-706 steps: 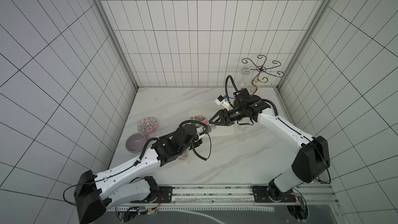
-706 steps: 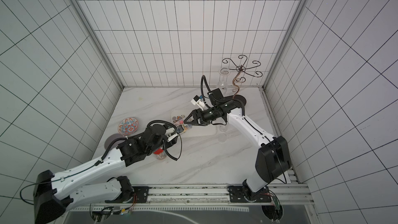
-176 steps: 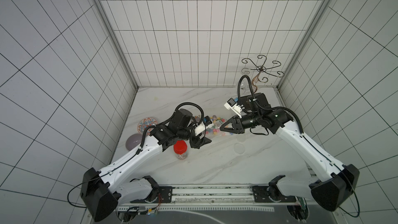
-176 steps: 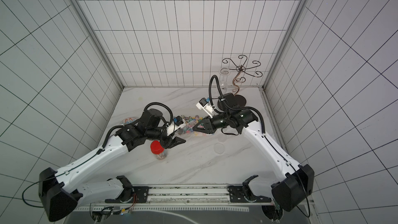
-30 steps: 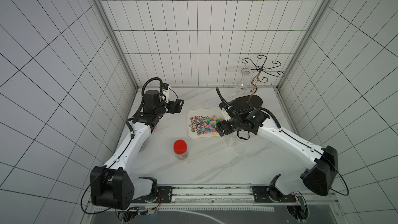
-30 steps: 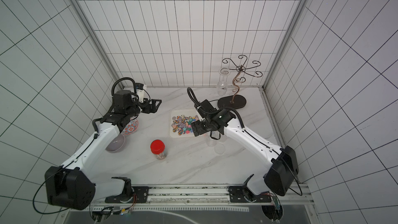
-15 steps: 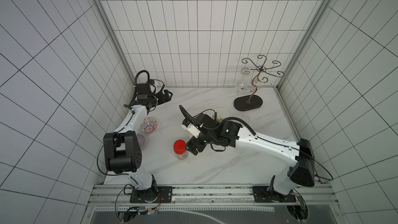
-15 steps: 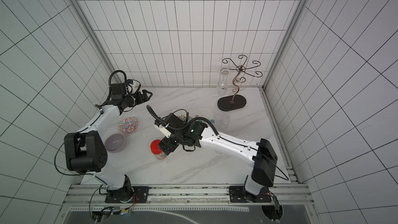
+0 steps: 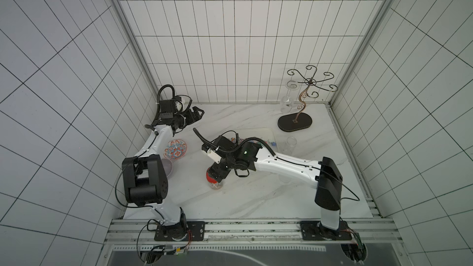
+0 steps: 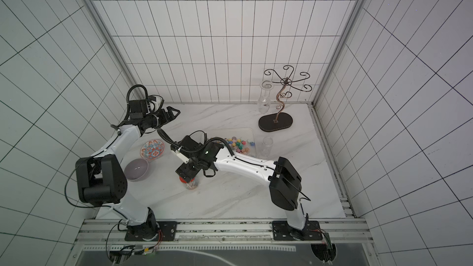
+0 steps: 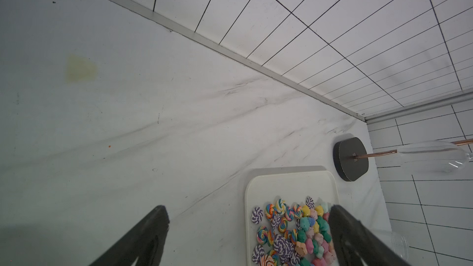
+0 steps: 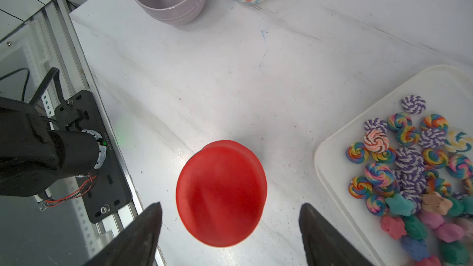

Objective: Pour the candies out of the jar
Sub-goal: Pick up the jar from the center of the board.

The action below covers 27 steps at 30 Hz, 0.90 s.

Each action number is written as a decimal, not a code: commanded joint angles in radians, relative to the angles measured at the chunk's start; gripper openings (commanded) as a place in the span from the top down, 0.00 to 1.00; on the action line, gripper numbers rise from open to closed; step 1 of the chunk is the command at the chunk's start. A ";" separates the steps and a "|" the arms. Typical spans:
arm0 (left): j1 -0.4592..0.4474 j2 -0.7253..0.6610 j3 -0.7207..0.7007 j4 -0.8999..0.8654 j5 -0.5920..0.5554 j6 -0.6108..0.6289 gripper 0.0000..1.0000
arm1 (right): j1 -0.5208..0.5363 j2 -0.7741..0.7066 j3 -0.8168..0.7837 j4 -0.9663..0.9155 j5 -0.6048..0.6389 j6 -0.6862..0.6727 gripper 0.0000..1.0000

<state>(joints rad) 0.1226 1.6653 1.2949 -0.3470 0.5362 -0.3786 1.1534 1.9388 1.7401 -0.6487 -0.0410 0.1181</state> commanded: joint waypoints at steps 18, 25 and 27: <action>0.016 -0.029 -0.031 0.075 0.053 -0.048 0.03 | 0.037 0.130 0.191 -0.098 0.081 -0.023 0.19; 0.017 -0.024 -0.033 0.075 0.056 -0.048 0.03 | 0.038 0.138 0.203 -0.106 0.075 -0.026 0.30; 0.015 -0.024 -0.034 0.075 0.057 -0.048 0.03 | 0.038 0.137 0.208 -0.109 0.070 -0.030 0.38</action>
<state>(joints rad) 0.1337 1.6634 1.2728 -0.3023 0.5816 -0.4194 1.1854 2.0666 1.8381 -0.7326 0.0231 0.1043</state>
